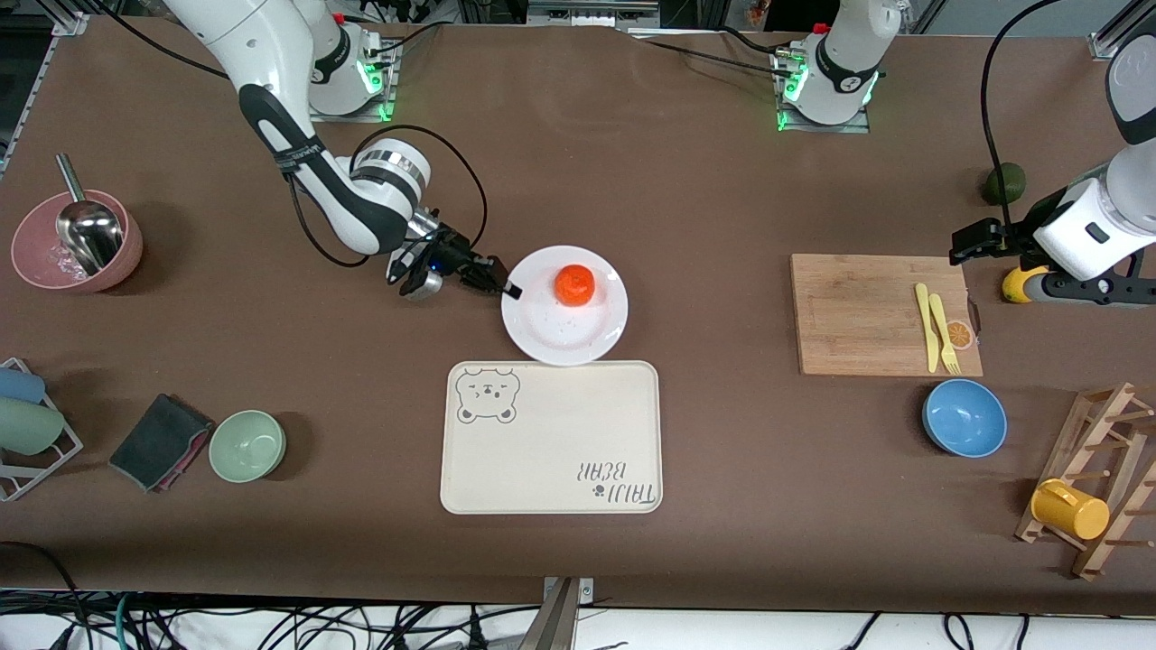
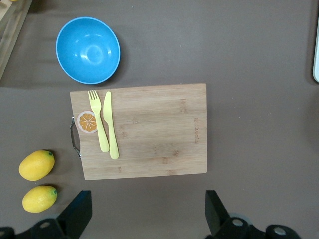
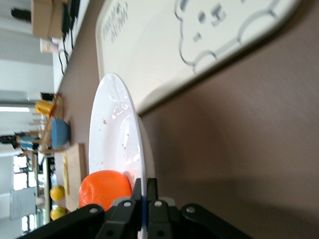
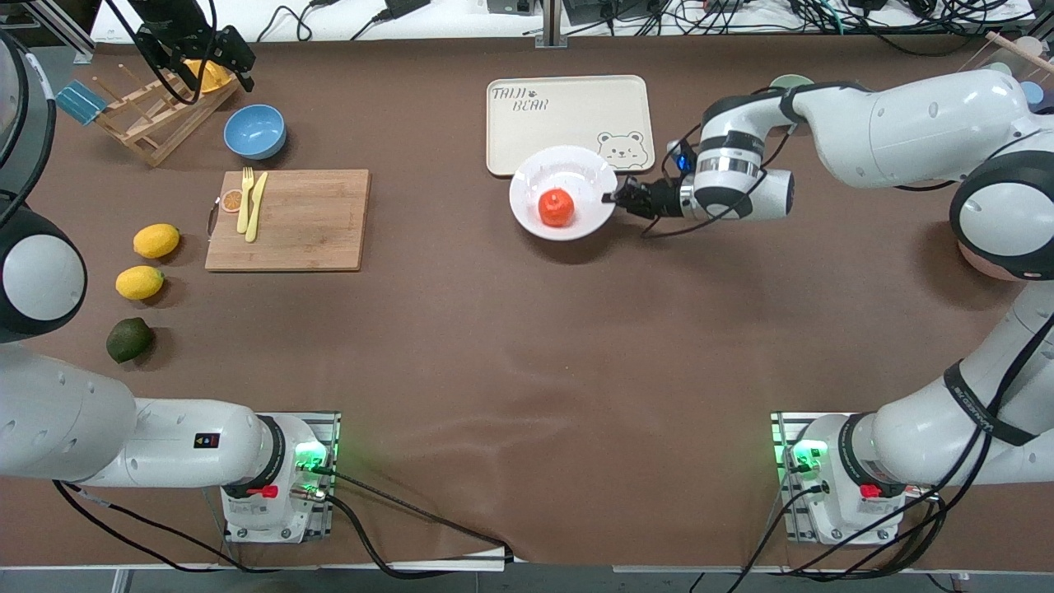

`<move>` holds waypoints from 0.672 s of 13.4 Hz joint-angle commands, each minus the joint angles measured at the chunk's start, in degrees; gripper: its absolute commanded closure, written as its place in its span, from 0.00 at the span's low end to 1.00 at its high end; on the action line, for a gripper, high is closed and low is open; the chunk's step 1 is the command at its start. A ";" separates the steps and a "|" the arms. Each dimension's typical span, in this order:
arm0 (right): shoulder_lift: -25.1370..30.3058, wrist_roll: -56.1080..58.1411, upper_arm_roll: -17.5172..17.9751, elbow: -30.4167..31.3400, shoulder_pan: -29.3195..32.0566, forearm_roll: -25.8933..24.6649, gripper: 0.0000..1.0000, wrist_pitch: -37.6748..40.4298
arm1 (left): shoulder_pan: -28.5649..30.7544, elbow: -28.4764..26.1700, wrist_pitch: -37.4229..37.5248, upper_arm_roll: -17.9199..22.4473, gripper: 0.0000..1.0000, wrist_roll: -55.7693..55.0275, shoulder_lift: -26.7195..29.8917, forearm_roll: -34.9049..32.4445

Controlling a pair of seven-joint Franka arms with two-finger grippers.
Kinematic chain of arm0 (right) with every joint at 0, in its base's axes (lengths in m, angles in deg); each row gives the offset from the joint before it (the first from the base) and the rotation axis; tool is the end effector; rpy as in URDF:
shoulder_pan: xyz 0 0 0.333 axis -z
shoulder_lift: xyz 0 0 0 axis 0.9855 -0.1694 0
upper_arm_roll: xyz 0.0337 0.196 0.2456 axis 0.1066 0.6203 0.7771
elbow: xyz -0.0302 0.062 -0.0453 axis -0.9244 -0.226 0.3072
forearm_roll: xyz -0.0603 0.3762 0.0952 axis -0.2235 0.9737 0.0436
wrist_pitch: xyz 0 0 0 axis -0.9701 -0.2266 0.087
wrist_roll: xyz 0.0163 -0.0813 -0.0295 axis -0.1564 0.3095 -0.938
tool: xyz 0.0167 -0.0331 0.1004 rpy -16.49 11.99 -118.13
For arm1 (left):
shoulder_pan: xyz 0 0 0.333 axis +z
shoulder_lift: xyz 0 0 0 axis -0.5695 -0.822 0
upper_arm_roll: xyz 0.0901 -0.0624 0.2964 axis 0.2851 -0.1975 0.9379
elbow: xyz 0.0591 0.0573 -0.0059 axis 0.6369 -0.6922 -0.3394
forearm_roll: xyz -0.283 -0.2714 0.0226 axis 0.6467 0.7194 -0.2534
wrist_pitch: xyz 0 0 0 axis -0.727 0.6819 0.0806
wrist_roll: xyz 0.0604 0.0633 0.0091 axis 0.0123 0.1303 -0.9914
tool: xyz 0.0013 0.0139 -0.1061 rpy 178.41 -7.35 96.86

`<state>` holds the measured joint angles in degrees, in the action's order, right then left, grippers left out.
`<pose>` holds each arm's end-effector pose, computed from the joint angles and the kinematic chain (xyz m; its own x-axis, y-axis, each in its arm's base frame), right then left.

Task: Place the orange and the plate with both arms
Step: 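Slide the plate with the right gripper onto the bear tray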

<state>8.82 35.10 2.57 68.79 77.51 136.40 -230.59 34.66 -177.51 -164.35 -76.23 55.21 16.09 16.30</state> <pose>0.4626 0.2864 0.1746 0.9294 -0.3640 0.0604 -0.1572 -0.5388 -0.8277 0.5702 0.0167 0.5181 0.9889 -0.0558 -0.1374 -0.0537 -0.9984 0.0189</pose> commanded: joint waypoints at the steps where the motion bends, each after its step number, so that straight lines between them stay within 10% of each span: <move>1: -1.28 -4.06 0.65 -5.32 0.27 -1.39 1.00 -1.66 | 0.05 1.48 1.59 0.15 0.00 1.38 -0.54 1.48; 9: -15.25 -12.83 -0.76 -22.20 3.87 -21.67 1.00 -1.75 | 0.14 1.48 1.59 0.15 0.00 1.46 -0.54 1.39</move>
<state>-3.03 26.60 1.30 50.98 80.90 119.85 -231.60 34.66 -177.47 -163.88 -76.23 55.21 16.05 16.32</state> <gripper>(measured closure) 0.956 0.000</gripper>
